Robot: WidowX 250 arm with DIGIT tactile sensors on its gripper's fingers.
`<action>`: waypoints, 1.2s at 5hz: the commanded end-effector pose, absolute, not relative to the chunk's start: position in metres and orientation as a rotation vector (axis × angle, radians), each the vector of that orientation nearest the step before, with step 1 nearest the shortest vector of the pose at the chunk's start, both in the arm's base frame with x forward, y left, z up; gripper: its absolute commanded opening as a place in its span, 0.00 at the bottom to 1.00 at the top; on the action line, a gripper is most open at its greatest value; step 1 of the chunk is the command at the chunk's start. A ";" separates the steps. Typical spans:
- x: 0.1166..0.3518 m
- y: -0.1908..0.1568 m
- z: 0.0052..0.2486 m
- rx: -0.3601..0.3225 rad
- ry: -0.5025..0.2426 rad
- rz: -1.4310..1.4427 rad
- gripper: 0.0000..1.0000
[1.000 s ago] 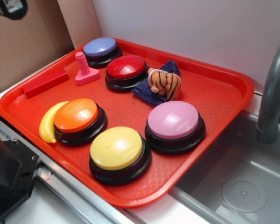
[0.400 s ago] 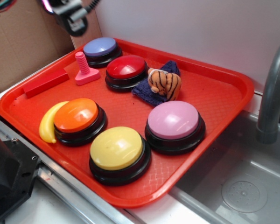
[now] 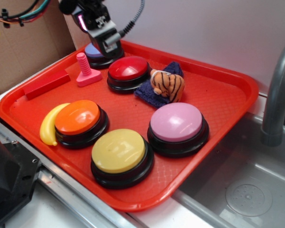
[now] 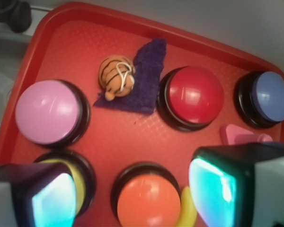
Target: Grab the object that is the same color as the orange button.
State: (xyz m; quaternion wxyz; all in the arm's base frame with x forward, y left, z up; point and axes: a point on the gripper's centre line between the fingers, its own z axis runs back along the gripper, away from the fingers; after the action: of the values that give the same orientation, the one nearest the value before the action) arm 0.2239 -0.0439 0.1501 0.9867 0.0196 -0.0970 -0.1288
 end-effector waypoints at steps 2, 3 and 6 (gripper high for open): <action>0.272 -0.072 0.122 0.036 -0.242 -0.300 1.00; 0.285 -0.076 0.105 0.017 -0.218 -0.305 1.00; 0.308 -0.076 0.071 0.051 -0.148 -0.270 1.00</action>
State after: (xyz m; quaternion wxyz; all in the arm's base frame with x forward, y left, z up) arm 0.2967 -0.0737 0.0534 0.9903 0.0289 -0.0401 -0.1302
